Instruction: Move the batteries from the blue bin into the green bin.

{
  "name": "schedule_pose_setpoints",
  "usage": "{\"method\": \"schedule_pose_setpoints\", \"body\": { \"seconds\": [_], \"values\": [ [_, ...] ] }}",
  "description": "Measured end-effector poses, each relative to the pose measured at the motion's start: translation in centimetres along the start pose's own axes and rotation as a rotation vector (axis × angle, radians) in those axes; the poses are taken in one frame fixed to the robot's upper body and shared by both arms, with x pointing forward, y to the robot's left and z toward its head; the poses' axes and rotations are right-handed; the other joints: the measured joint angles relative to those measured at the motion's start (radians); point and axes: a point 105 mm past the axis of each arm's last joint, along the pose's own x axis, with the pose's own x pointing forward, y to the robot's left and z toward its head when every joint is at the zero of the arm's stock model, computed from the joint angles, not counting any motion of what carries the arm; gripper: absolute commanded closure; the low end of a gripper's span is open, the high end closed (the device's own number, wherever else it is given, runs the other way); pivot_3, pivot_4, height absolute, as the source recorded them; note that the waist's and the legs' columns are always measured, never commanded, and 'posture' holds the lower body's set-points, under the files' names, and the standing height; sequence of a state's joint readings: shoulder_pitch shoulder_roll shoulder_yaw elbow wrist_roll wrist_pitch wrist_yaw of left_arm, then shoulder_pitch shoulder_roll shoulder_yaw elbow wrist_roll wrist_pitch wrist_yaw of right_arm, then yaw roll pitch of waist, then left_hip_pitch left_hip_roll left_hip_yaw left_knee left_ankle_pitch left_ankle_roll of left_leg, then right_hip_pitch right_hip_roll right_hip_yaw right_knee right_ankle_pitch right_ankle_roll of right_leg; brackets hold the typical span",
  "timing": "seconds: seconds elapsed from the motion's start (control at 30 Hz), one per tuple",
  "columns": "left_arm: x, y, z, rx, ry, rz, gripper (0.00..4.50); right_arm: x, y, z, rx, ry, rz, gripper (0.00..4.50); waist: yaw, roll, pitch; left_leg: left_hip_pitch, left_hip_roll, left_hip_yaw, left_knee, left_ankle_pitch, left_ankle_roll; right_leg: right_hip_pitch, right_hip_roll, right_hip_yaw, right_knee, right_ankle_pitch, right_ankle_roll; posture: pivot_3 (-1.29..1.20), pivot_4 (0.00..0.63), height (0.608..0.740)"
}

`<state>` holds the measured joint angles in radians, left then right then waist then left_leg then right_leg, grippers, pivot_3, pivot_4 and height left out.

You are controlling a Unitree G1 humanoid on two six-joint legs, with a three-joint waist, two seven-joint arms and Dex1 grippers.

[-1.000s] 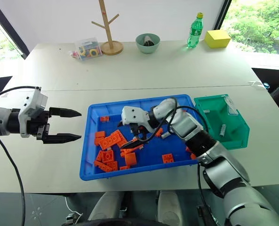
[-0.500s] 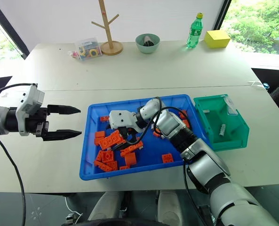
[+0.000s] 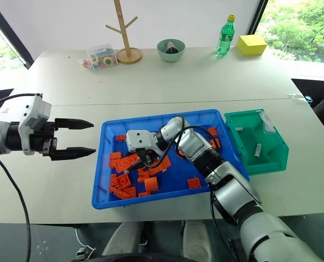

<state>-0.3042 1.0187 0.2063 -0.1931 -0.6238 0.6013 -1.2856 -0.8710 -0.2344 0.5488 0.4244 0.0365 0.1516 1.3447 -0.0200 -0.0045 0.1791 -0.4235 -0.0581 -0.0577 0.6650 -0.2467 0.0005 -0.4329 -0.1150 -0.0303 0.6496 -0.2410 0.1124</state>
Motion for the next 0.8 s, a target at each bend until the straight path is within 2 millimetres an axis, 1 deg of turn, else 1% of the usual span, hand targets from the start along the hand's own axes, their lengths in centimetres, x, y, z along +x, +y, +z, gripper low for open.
{"method": "schedule_pose_setpoints", "body": {
  "seconds": [0.1,0.2,0.27,0.33,0.43,0.5,0.53,0.57,0.6,0.7,0.73,0.8],
  "values": [
    [-0.1,0.2,0.0,-0.004,-0.004,0.004,0.00,-0.4,0.1,1.3,0.006,-0.043,0.006,3.25,0.000,0.000,0.000,0.000,0.000,0.000,0.000,0.000,0.000,0.000,0.000,0.000,0.000,0.000,0.000,0.00,0.150,0.703],
    [-0.1,0.5,0.2,-0.004,-0.011,0.003,0.00,-0.7,-0.1,1.9,0.023,-0.066,-0.005,3.25,0.000,0.000,0.000,0.000,0.000,0.000,0.000,0.000,0.000,0.000,0.000,0.000,0.000,0.000,0.000,0.00,0.150,0.703],
    [0.1,0.5,0.2,-0.001,-0.012,-0.004,0.00,-1.2,-0.6,2.0,0.024,-0.056,-0.035,3.25,0.000,0.000,0.000,0.000,0.000,0.000,0.000,0.000,0.000,0.000,0.000,0.000,0.000,0.000,0.000,0.00,0.150,0.703],
    [0.2,0.5,0.1,0.002,-0.016,-0.010,0.00,-2.1,-1.7,1.9,0.017,-0.021,-0.094,3.25,0.001,0.000,0.000,0.000,0.000,0.000,0.000,0.000,0.000,0.000,0.000,0.000,0.000,0.000,0.000,0.00,0.150,0.703],
    [0.4,0.5,0.2,0.007,-0.020,-0.016,0.00,-3.2,-2.8,0.8,0.040,0.031,-0.165,3.25,0.002,0.000,0.000,0.000,0.000,0.000,0.000,0.000,0.000,0.000,0.000,0.000,0.000,0.000,0.000,0.00,0.150,0.703],
    [0.5,0.6,0.4,0.013,-0.029,-0.018,0.00,-3.8,-3.2,-1.1,0.075,0.092,-0.208,3.25,0.001,0.000,0.000,0.000,0.000,0.000,0.000,0.000,0.000,0.000,0.000,0.000,0.000,0.000,0.000,0.00,0.150,0.703],
    [0.5,0.6,0.4,0.012,-0.030,-0.017,0.00,-4.0,-3.2,-1.6,0.085,0.113,-0.217,3.25,0.001,0.000,0.000,0.000,0.000,0.000,0.000,0.000,0.000,0.000,0.000,0.000,0.000,0.000,0.000,0.00,0.150,0.703],
    [0.4,0.7,0.5,0.013,-0.033,-0.015,0.00,-4.3,-3.2,-2.4,0.101,0.139,-0.228,2.14,0.000,0.000,0.000,0.000,0.000,0.000,0.000,0.000,0.000,0.000,0.000,0.000,0.000,0.000,0.000,0.00,0.150,0.703],
    [0.4,0.7,0.5,0.014,-0.033,-0.015,0.00,-4.5,-3.2,-2.8,0.112,0.153,-0.236,1.78,0.000,0.000,0.000,0.000,0.000,0.000,0.000,0.000,0.000,0.000,0.000,0.000,0.000,0.000,0.000,0.00,0.150,0.703],
    [0.5,0.6,0.5,0.013,-0.032,-0.023,0.00,-4.6,-3.5,-3.8,0.121,0.193,-0.278,0.28,-0.004,0.000,0.000,0.000,0.000,0.000,-0.001,0.000,0.000,-0.001,0.000,0.000,0.000,0.000,0.000,0.00,0.150,0.703],
    [0.6,0.6,0.5,0.011,-0.031,-0.025,0.00,-4.6,-3.7,-3.8,0.128,0.194,-0.293,0.06,-0.005,0.000,0.000,0.000,0.000,0.000,-0.001,0.000,0.000,-0.001,0.000,0.001,0.000,0.000,0.000,0.00,0.150,0.703],
    [0.6,0.6,0.4,0.010,-0.029,-0.030,0.00,-4.1,-3.9,-3.5,0.149,0.186,-0.311,0.06,-0.007,0.000,0.000,0.000,0.000,0.000,-0.001,0.000,0.000,-0.001,0.001,0.001,0.001,0.000,0.000,0.00,0.150,0.703]
  ]
}}
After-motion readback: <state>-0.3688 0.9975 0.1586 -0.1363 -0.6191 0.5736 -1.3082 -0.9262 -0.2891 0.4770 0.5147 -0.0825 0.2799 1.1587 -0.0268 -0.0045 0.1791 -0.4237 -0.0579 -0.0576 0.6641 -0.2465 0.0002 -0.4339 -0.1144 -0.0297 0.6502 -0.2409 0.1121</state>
